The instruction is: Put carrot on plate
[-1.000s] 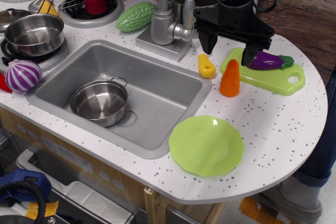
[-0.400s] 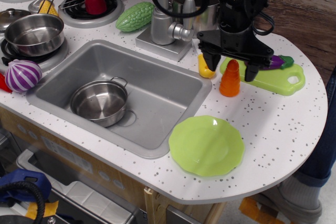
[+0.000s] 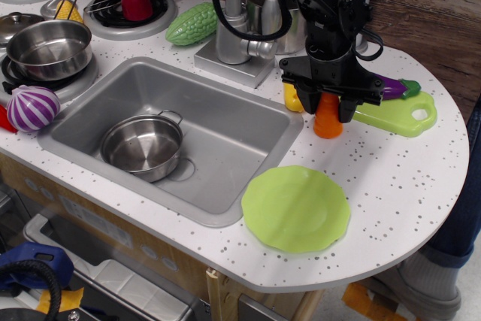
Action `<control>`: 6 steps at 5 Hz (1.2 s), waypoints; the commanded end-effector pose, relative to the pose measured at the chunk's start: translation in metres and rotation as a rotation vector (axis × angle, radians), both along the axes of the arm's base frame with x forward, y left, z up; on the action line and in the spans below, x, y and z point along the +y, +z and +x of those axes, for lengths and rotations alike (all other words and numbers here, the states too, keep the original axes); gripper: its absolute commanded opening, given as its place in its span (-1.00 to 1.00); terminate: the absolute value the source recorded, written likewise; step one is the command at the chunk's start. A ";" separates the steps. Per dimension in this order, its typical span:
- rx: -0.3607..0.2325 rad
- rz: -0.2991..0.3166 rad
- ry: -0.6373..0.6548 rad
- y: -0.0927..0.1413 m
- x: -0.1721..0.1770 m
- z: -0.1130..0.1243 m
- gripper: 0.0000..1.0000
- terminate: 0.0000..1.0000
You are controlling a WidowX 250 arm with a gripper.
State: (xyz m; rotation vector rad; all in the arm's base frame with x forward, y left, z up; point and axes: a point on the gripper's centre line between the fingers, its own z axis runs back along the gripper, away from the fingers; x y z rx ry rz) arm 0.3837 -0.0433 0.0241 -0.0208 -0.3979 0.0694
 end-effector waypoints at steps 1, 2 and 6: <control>-0.020 0.036 0.009 0.040 -0.003 0.003 -1.00 -1.00; 0.019 0.069 0.019 0.064 0.003 -0.007 -1.00 -1.00; 0.084 0.045 0.179 0.061 -0.009 -0.080 -1.00 -1.00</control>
